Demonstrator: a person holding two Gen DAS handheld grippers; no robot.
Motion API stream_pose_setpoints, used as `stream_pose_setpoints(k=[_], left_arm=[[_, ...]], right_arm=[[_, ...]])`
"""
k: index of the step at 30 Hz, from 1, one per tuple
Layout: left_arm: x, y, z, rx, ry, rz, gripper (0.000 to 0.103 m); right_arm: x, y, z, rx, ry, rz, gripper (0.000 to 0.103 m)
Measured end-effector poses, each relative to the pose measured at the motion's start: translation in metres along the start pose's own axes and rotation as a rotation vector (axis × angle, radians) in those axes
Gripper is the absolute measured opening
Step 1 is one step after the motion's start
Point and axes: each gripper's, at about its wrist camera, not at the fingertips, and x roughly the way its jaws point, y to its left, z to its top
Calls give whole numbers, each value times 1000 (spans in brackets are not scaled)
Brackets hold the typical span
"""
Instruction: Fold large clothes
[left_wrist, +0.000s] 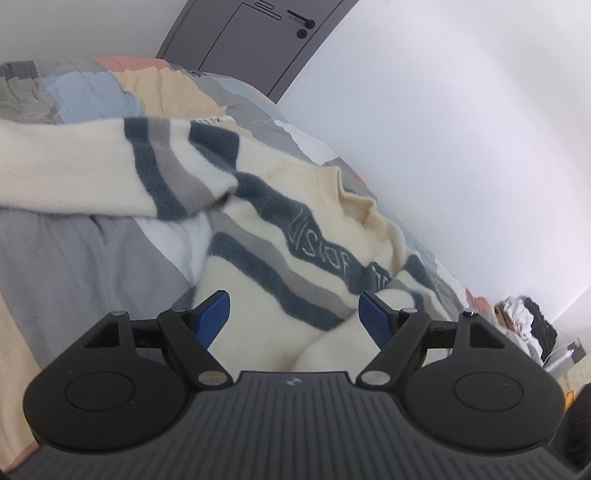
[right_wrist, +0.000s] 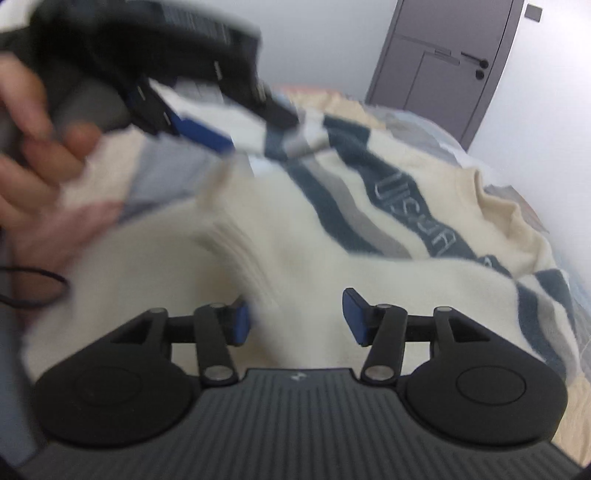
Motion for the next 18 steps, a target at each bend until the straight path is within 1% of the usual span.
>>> stream_pose_setpoints(k=[4,8,11,14,18], left_arm=[[0,-2,-4,0,8,-3,81],[1,-8,-9,-1,24,-30,81],[7,-16,-15,17,45,-30,81],[18,-23,-25,46,87,-19,80],[33,-34,-36,107,134,-2,79]], right_arm=[[-19,-6,-1,68,-46,4,54],[-29,-19,0,160,-70,-6,54],[-32,-28,-4,218,-68,-31,54],[-24,-35,-8,263,-28,-83,54],[-9,-55,-13,387,-21,-123,54]])
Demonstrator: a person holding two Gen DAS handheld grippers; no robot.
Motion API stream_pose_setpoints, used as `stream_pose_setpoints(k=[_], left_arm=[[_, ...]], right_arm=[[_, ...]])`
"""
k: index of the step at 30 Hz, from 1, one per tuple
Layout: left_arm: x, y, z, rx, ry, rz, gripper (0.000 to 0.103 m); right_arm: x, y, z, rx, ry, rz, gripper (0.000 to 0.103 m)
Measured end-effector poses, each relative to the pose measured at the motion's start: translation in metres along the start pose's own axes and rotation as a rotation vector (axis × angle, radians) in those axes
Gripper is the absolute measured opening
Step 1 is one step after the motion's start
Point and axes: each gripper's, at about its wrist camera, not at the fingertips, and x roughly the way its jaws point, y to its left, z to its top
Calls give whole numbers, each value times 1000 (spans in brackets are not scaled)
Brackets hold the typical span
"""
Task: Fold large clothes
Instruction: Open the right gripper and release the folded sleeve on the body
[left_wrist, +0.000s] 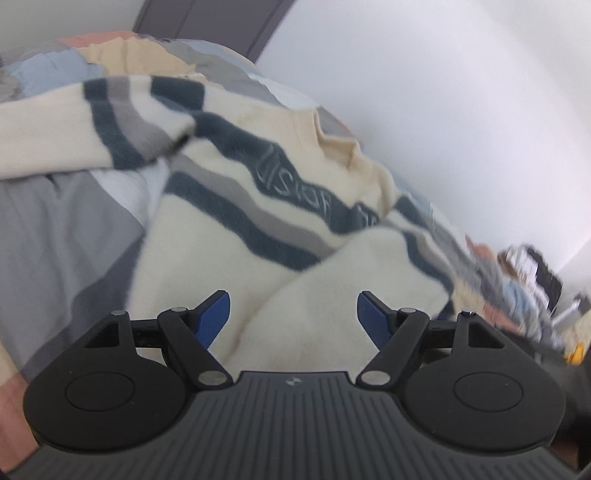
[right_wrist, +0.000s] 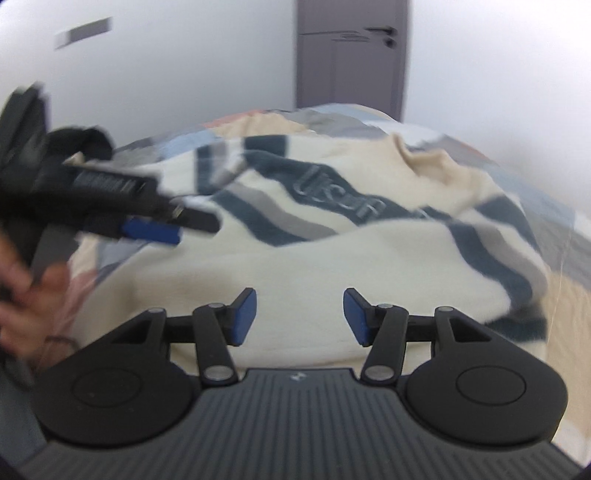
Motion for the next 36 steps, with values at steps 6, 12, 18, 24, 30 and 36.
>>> stream_pose_setpoints(k=[6,12,18,24,30,36], left_arm=[[26,-15,-13,115,80,109,79],[27,-23,-17,183,75,139,80],[18,-17,-11,126,44,114,81],[5,-18,-9,130,19,125,81],[0,-13,-6,128,7,162,81],[2,-6,-3,94,14,177,81]], right_arm=[[32,-20,-4,121,61,-105,55],[49,-23,-14,157,147,-130,54],[34,-23,-11,241,146,-135,58],[0,-12,7,287,85,-154,84],[-15,12,42,238,200,-271,85],[-50,24,72,206,247,-267,84]])
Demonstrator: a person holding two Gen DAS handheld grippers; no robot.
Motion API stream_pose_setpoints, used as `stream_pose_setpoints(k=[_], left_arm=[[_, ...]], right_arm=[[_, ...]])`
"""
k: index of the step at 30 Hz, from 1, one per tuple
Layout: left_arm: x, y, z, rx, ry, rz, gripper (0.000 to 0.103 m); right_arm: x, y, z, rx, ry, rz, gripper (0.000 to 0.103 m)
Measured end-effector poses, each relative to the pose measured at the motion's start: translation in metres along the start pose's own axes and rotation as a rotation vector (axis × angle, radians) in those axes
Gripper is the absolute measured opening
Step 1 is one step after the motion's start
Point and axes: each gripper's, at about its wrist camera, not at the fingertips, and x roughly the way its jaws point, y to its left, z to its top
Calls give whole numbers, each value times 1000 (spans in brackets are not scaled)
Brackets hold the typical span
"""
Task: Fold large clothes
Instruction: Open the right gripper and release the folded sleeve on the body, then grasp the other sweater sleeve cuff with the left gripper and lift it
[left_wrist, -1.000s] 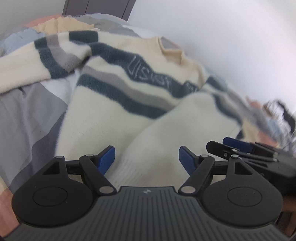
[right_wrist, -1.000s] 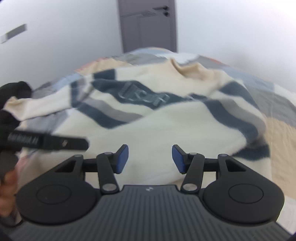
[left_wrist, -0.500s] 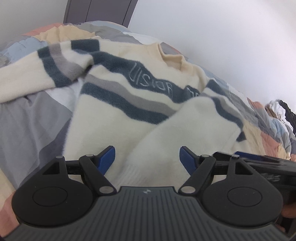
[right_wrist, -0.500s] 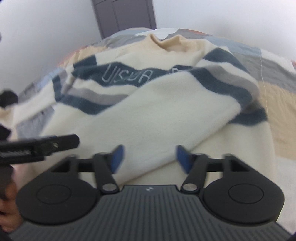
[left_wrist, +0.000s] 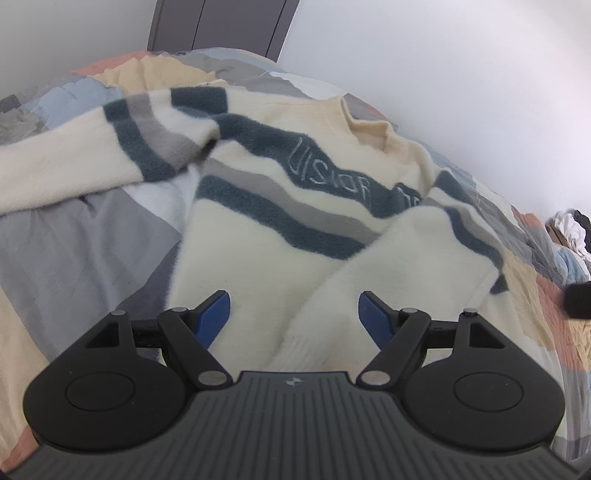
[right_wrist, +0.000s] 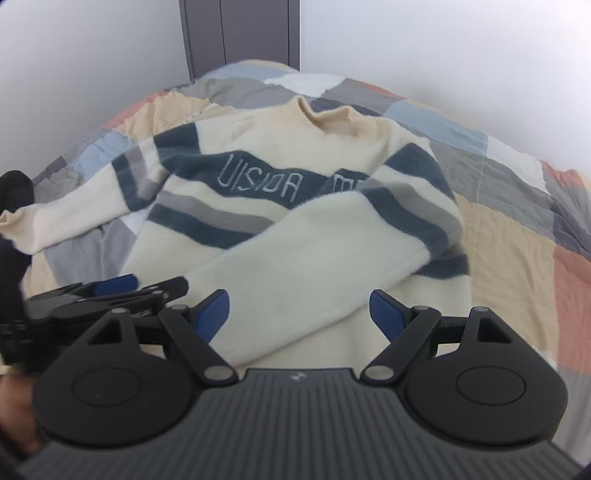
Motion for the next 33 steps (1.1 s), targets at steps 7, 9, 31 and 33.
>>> stream_pose_setpoints(k=[7,9,31,33], left_arm=[[9,-1,3,4,10,27,81],[8,3,6,-23,-3,34,81],[-7,34,21,-144,-52,86,81],[-10,43,26,-164,-68,99,81]], right_arm=[[-34,-2,30,38,2,-14,85],[-36,0,37,31,0,5,85],[-40,19,36,41,35,-1,85],[-39,16,36,63,29,-2,85]])
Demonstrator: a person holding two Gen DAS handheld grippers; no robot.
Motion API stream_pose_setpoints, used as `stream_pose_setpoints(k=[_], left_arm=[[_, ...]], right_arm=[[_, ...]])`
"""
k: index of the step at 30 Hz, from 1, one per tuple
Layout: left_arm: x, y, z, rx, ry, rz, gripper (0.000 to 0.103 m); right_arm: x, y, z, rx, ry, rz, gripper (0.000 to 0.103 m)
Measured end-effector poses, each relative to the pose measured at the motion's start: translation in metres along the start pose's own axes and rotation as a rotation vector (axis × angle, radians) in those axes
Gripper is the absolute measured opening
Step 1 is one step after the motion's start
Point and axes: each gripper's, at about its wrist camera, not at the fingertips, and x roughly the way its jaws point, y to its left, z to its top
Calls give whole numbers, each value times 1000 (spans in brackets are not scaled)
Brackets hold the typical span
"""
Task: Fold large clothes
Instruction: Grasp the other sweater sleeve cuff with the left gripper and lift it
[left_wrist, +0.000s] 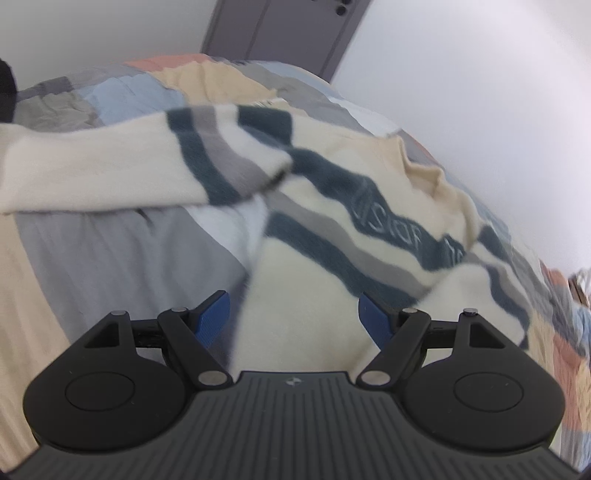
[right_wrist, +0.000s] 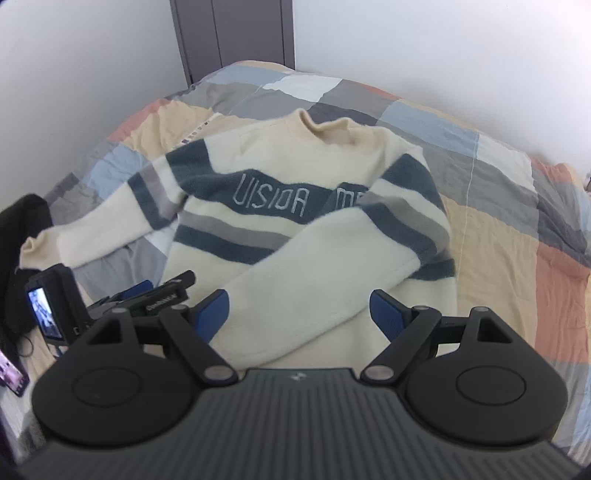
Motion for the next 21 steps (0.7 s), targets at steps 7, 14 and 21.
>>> stream_pose_setpoints(k=[7,14,21], left_arm=[[-9,50,31,-131,-70,95,81],[-7,108,63,-312,-116,164,81],[9,156,54,-565,-63,106,81]], right_arm=[[27,-13,-5,39,-2,40,85],[91,-12,-25,52,37,79,85],[145,-16,-48,13,40,77,85]])
